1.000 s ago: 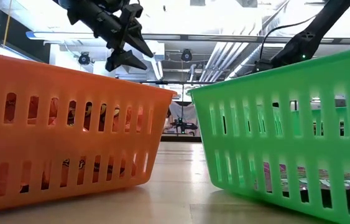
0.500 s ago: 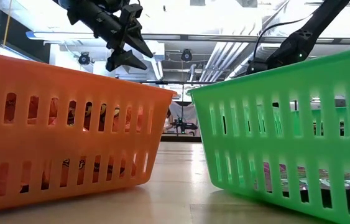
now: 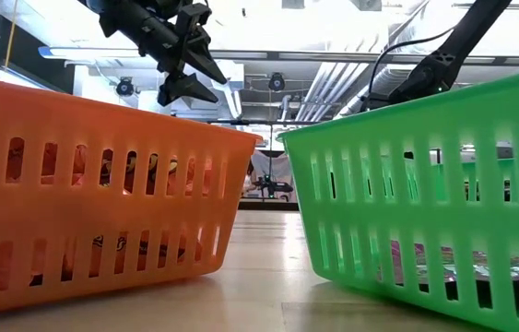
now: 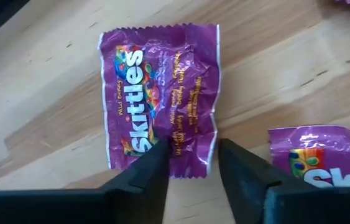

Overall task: Sort candy by brand, put in halloween buckets
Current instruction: Put the purple candy into the green basket

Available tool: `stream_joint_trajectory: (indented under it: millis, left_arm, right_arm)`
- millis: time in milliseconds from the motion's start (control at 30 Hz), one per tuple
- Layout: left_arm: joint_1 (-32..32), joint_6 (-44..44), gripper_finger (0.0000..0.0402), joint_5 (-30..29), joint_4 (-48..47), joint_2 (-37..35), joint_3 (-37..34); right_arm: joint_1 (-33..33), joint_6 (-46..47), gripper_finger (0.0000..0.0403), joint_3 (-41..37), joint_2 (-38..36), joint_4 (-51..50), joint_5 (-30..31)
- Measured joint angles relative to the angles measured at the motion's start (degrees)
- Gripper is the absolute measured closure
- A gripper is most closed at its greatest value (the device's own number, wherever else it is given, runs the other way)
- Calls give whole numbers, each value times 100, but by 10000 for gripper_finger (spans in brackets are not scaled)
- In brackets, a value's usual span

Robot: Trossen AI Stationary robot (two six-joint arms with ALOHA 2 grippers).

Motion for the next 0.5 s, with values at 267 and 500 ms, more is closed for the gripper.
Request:
stream_joint_trajectory:
  millis: [267,500]
  left_arm:
    - [83,424,220,580,-34,-205,0]
    - [533,564,220,825,-262,-1292,0]
  right_arm:
    - [10,-641,392,-15,-88,9,112]
    - [142,-1578,402,-17,-1188,0,33]
